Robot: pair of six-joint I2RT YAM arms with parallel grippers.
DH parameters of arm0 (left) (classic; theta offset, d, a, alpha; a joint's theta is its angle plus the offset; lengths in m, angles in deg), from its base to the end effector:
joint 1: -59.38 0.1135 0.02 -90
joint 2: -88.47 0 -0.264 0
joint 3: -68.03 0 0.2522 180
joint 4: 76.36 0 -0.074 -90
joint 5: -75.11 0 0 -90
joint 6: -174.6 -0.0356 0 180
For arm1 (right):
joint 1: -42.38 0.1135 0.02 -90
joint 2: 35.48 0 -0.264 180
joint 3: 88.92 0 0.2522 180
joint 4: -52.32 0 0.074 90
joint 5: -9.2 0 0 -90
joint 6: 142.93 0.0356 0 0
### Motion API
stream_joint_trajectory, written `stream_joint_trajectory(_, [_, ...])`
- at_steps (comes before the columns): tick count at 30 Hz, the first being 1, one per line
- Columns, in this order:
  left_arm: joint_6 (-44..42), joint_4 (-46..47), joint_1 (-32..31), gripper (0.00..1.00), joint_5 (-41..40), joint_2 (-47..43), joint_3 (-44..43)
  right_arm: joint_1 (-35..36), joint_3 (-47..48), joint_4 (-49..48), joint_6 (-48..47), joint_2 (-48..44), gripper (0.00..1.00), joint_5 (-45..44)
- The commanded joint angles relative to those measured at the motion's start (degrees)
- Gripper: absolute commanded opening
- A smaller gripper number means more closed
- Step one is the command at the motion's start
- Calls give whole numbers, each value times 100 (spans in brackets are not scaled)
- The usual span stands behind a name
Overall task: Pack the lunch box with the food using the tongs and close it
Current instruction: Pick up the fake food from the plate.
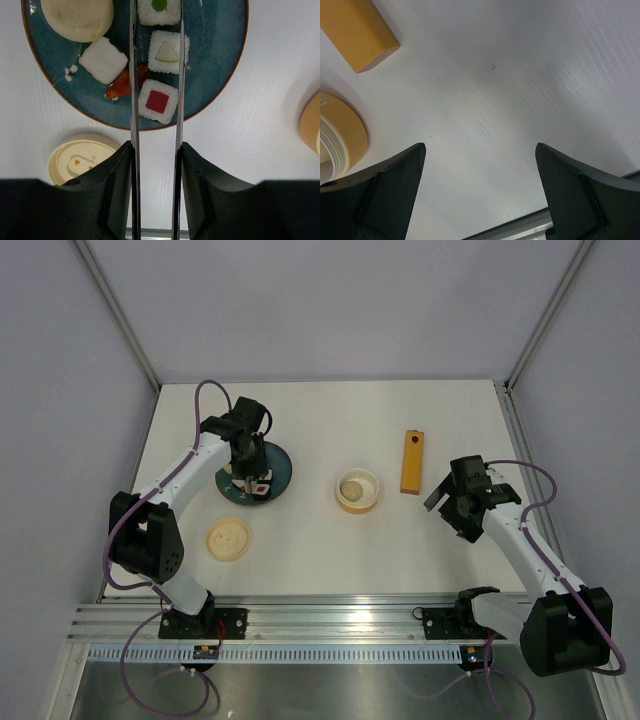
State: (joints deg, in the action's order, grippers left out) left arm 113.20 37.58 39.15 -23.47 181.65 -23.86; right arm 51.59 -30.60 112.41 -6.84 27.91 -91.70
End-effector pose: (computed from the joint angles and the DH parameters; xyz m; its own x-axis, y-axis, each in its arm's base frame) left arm 0.3104 -0.1087 0.2706 -0.8982 -0.1735 -0.4040 -0.1617 0.9848 -0.0635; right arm 0.1973 0.0252 0.2284 -0.6780 0.6067 -0.4150 0.5907 0.7857 0.1836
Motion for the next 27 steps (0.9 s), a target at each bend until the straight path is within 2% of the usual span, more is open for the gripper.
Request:
stream_joint_trajectory(1, [40,281,45,38,14,-11,-220,-16,9,-71,-56,-55,100,26])
stream_joint_trajectory(6, [58,150,45,26,84,-186,-352,-16,18,-18,-47,-134,100,0])
stream_joint_trajectory(13, [23,-140,37,26,163,-766,-651,-16,27,-45,-30,-108,100,9])
stream_joint_trajectory(20, [14,-202,37,25,313,-934,-625,-16,44,-89,-29,-73,100,61])
stream_joint_trajectory(27, [-135,-97,-104,20,1086,-1179,-642,-7,27,-36,-21,-152,99,44])
